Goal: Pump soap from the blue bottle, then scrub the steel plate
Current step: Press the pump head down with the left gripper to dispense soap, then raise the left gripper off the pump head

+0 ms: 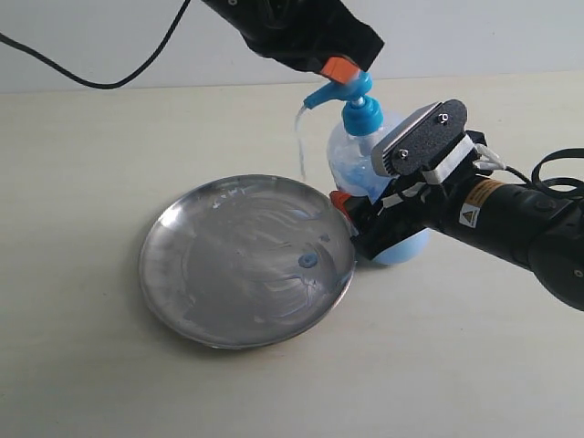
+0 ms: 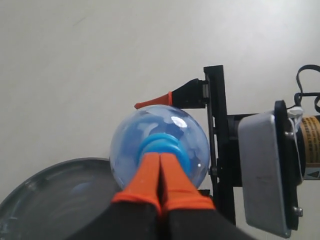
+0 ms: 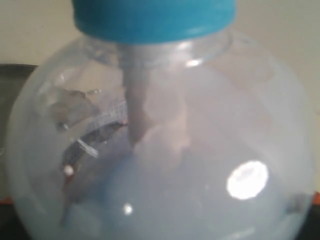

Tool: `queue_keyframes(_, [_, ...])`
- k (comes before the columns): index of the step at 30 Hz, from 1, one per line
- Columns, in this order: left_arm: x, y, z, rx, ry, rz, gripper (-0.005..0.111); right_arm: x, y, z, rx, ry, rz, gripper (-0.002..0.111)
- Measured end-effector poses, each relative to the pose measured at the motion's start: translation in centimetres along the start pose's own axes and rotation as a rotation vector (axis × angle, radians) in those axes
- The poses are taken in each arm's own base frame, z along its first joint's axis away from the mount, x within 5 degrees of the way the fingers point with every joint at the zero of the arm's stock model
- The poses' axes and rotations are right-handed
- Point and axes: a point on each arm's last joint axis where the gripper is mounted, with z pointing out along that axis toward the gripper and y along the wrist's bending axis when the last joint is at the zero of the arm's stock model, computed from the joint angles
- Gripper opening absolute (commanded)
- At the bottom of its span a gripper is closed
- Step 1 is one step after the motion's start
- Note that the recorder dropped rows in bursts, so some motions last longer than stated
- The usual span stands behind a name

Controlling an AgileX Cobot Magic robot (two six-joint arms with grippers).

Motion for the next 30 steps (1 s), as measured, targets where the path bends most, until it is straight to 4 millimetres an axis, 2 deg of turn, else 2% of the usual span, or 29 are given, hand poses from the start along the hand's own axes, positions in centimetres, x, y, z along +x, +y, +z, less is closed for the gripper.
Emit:
queue_keyframes(5, [0.7, 0.2, 0.7, -0.016, -0.036, -0.025, 0.000, 0.0, -0.1, 0.0, 0.009, 0.002, 0.017, 0.000])
queue_keyframes(15, [0.5, 0.3, 0.8, -0.023, -0.069, -0.033, 0.000, 0.1, -0.2, 0.0, 0.017, 0.004, 0.035, 0.000])
queue_keyframes(21, [0.3, 0.2, 0.1, -0.035, -0.092, -0.009, 0.000, 0.1, -0.2, 0.0, 0.015, 0.004, 0.028, 0.000])
queue_keyframes(30, [-1.7, 0.2, -1.9, -0.075, -0.155, 0.062, 0.000, 0.0, -0.1, 0.0, -0.001, 0.001, -0.012, 0.000])
